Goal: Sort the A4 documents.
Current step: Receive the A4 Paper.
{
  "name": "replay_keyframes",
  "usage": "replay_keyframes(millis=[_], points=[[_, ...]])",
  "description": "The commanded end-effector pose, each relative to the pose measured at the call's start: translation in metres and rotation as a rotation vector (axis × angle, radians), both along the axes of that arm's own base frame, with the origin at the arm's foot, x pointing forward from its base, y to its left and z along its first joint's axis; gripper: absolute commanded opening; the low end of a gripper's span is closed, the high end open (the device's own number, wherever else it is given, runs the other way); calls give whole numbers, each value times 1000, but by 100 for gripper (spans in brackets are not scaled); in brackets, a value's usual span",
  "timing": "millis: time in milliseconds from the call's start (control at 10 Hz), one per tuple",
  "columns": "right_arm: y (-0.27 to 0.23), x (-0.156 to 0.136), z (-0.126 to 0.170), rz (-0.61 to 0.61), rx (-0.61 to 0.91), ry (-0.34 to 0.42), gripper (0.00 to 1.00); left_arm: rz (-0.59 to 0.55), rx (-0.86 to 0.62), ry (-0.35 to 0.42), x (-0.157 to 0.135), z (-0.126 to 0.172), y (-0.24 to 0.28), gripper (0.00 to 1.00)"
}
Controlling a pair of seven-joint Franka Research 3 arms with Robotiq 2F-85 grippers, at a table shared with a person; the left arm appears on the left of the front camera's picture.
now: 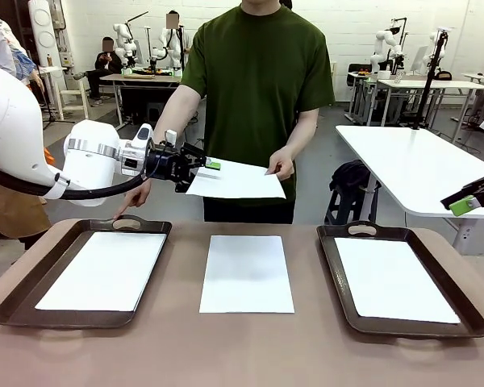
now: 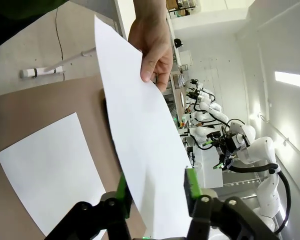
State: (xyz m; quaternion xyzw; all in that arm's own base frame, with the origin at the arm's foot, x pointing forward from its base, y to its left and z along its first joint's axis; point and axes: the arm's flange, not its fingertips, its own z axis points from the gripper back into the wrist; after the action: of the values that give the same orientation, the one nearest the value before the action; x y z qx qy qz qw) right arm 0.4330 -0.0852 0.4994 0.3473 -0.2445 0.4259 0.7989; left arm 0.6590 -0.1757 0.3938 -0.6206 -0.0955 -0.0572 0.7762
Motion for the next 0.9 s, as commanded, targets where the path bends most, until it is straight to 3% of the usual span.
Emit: replay_keyframes(millis=[0,300,800], points=[[0,-1,0,7,3,-2,100,24,-11,-12,-2,2,-5,31],[0,-1,0,7,3,-2,100,28,-10,-10,-3,2,-4,0],[0,-1,0,7,3,-2,100,43,3,-35,-7,2,-2,0]])
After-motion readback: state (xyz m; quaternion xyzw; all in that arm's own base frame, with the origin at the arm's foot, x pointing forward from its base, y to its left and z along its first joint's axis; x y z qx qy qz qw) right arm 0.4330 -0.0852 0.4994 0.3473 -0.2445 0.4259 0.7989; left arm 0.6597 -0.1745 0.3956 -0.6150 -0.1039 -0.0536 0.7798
